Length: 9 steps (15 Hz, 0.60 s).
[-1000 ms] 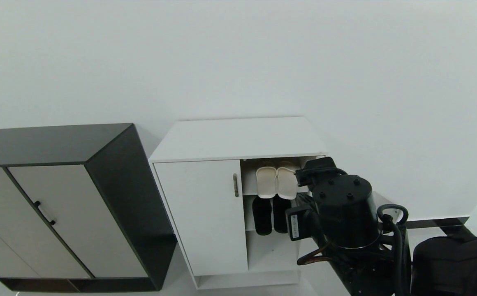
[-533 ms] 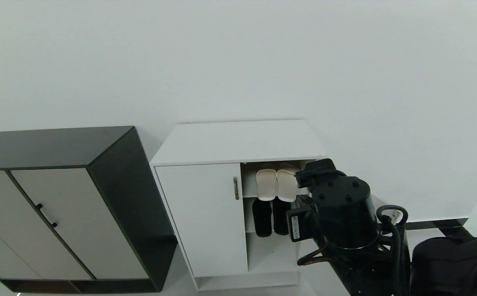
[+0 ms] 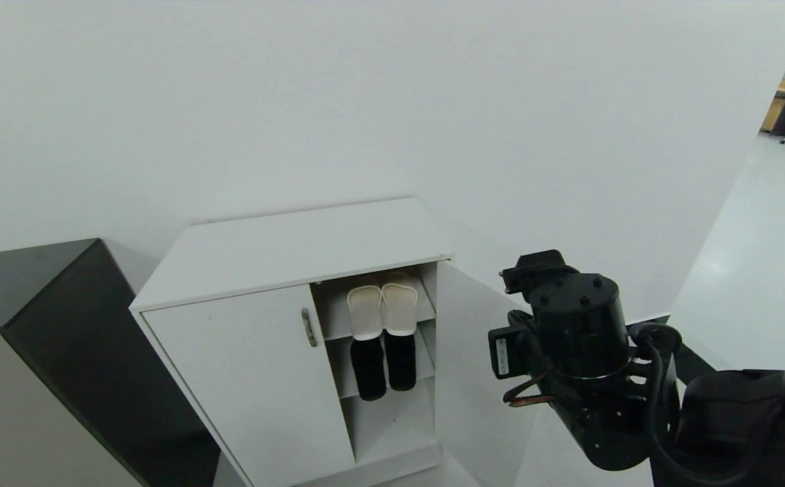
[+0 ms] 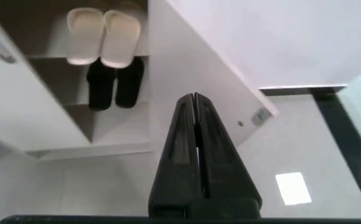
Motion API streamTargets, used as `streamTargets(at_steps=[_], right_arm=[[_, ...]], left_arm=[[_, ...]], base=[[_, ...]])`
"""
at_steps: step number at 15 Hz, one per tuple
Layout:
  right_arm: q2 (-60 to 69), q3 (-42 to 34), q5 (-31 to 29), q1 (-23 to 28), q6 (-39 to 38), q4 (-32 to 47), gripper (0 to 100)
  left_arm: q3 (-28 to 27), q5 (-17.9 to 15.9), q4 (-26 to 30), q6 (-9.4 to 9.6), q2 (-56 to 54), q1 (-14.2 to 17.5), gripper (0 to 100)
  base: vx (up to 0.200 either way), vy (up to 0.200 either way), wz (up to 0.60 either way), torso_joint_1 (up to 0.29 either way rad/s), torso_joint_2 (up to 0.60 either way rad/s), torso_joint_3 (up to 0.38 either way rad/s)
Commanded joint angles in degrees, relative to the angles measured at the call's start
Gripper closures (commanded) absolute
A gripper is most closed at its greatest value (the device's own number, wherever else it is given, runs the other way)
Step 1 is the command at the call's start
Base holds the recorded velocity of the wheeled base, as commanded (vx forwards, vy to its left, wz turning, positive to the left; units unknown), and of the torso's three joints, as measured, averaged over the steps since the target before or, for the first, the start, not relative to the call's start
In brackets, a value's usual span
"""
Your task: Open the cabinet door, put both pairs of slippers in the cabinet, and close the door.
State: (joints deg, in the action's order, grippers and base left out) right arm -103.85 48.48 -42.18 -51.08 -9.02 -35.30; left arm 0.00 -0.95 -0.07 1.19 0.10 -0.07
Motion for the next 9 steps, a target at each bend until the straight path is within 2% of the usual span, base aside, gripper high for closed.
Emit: streamTargets(at_steps=[1, 4, 5, 6, 7, 9], right_arm=[[-0.12, 0.03, 0.78, 1.16, 0.06, -0.73, 100], [-2.50, 0.21, 1.49, 2.12, 2.34, -6.09, 100], [-3.99, 1.97, 2.72, 3.97, 2.25, -7.50, 100], [-4.25, 2.85, 3.86, 4.85, 2.17, -7.50, 100], [-5.22, 5.39, 7.20, 8.01, 1.99, -7.32, 100], [-8.65, 11.90, 7.64, 12.23, 1.90, -4.77, 100]], left_arm=[[0.00, 0.07, -0.01, -0.05, -0.01, -0.01, 100], [0.00, 0.07, -0.01, -0.14, -0.01, -0.01, 100], [0.00, 0.07, -0.01, -0.14, -0.01, -0.01, 100], [0.00, 0.07, -0.01, -0.23, -0.01, -0.01, 100], [0.00, 0.07, -0.01, -0.23, -0.01, -0.01, 100], [0.00, 0.07, -0.01, -0.32, -0.01, -0.01, 100]], base=[[0.000, 0.000, 0.00, 0.000, 0.00, 0.000], [-0.200, 0.000, 0.00, 0.005, 0.00, 0.002], [-0.200, 0.000, 0.00, 0.002, 0.01, -0.002], [0.000, 0.000, 0.00, 0.000, 0.00, 0.000], [0.000, 0.000, 0.00, 0.000, 0.00, 0.000], [0.000, 0.000, 0.00, 0.000, 0.00, 0.000]])
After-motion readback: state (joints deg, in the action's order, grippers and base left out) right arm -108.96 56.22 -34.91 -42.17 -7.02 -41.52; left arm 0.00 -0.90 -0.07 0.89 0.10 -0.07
